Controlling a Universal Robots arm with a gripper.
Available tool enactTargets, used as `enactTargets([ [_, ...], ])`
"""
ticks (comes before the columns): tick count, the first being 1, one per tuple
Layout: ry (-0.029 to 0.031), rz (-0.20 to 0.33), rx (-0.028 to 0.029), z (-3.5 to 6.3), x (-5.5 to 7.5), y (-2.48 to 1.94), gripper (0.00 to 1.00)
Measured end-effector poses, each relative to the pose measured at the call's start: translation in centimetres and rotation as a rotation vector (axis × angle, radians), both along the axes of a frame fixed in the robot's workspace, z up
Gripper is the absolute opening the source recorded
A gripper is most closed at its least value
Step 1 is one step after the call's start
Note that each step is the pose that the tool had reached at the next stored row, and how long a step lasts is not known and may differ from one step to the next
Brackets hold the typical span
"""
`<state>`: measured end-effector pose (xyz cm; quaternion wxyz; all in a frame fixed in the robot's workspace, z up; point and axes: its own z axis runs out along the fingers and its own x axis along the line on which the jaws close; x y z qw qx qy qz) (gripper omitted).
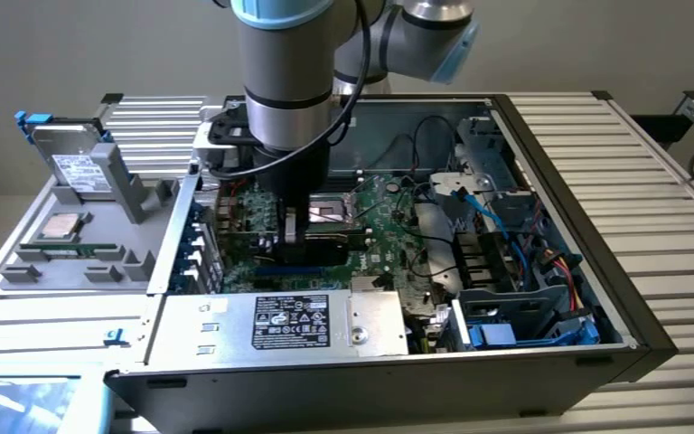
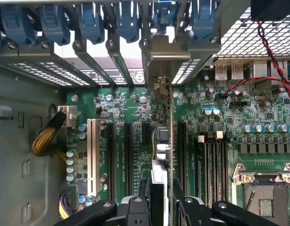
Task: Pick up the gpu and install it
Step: 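Insert the gpu into the slot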
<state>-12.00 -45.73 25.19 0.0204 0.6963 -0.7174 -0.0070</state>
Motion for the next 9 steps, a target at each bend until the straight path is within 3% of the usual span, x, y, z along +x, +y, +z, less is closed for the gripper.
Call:
enactTargets([
  [9, 0.0004, 0.000, 0.0018, -0.42, -0.29, 0.05, 0.28],
])
